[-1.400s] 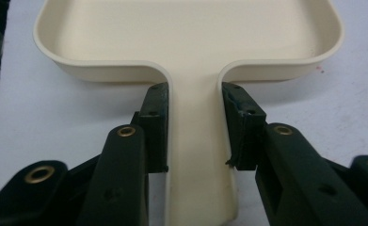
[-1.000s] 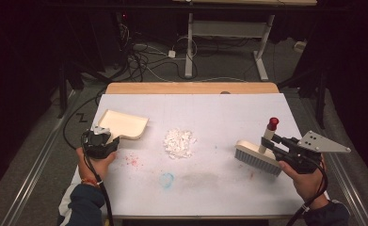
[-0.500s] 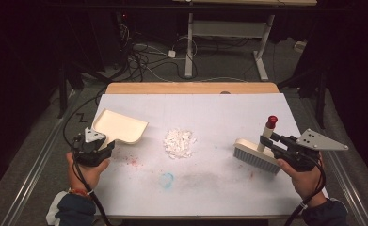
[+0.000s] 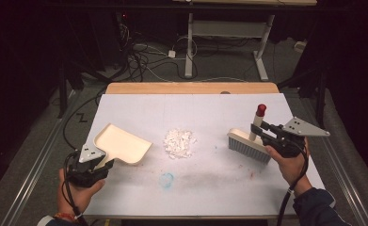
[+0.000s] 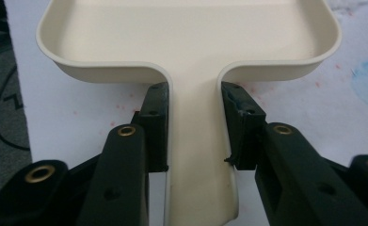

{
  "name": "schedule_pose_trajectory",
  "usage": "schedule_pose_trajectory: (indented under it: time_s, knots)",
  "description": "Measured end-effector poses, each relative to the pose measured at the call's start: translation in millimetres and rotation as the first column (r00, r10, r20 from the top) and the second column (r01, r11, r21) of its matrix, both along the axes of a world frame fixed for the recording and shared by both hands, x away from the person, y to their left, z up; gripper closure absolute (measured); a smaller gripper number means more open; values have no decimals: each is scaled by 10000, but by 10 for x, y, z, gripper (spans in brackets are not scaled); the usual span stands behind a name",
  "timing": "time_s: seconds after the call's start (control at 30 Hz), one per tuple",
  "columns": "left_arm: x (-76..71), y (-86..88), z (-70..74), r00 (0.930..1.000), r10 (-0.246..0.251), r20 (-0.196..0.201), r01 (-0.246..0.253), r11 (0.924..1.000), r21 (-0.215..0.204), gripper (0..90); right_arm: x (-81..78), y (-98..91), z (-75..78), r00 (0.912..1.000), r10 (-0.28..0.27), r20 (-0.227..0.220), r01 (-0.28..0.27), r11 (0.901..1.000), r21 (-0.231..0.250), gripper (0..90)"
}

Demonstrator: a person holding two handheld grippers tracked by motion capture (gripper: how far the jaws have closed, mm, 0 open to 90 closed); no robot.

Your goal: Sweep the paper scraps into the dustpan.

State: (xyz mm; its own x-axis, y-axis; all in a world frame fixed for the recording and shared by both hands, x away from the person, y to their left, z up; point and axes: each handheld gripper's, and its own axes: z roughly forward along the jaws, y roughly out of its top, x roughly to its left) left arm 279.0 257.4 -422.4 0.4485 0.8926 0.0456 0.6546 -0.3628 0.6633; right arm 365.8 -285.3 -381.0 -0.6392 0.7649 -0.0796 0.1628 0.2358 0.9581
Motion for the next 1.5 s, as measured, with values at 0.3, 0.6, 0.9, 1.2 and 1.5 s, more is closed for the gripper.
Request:
schedule_pose_trajectory:
  time_s: [0.3, 0.6, 0.9, 1.2, 1.5]
  knots:
    - [-141, -95, -73, 9959, -821, -387, 827, 9965, 138, 637, 321, 315, 14, 9998, -145, 104, 147, 9998, -147, 708]
    - [-187, -341, -148, 9754, -1949, -1026, 2015, 9777, 591, 636, 690, 679, 40, 9992, -398, 49, 398, 9992, -64, 708]
    - [-145, -412, -218, 9670, -2191, -1298, 2267, 9729, 465, 636, 979, 1111, 8, 9967, -815, -6, 814, 9966, -146, 708]
    - [-92, -456, -296, 9644, -2217, -1442, 2268, 9737, 198, 635, 1055, 1509, -56, 9975, -685, 164, 691, 9970, -343, 708]
    - [-72, -486, -321, 9650, -2203, -1423, 2247, 9743, 152, 634, 894, 1708, -133, 9995, 297, -65, -289, 9955, 901, 708]
